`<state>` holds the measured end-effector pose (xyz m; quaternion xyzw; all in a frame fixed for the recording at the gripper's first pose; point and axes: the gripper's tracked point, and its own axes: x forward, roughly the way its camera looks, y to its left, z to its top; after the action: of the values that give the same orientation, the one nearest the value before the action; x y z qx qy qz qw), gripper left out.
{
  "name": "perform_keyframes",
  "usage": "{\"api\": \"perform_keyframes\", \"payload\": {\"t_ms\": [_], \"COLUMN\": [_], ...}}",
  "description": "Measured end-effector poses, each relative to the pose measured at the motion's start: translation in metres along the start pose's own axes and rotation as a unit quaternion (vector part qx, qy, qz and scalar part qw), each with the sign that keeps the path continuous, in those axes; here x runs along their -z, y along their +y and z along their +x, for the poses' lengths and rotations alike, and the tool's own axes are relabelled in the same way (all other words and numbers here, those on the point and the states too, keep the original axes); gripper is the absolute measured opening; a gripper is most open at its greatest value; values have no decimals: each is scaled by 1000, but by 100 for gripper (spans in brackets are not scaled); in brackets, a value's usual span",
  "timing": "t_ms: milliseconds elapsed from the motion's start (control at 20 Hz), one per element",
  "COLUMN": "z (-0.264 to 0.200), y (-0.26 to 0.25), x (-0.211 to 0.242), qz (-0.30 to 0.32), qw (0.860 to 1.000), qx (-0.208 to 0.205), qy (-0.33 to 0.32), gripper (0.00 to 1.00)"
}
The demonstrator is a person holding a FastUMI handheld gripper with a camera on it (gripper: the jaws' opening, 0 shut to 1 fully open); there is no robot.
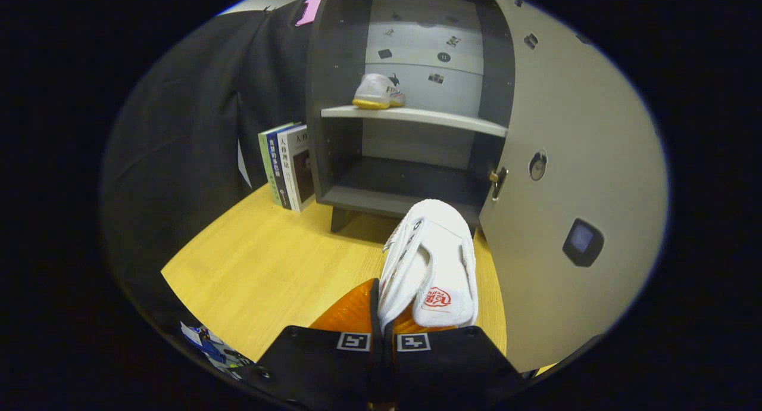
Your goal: Open the shoe cabinet door, grab the shoes and put them into the shoe cabinet, then close the shoe cabinet door.
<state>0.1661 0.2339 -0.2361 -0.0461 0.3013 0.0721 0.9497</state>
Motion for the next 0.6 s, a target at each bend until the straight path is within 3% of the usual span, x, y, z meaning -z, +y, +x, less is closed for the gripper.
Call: {"api": "perform_keyframes", "payload": {"t_ms": [250,600], "z": [-24,-8], "y": [4,-18], "x": [-87,-198], "qz": [2,2], "qw": [998,990], "qx": [1,18], "qy": [-69,-138], "gripper": [2,2]}}
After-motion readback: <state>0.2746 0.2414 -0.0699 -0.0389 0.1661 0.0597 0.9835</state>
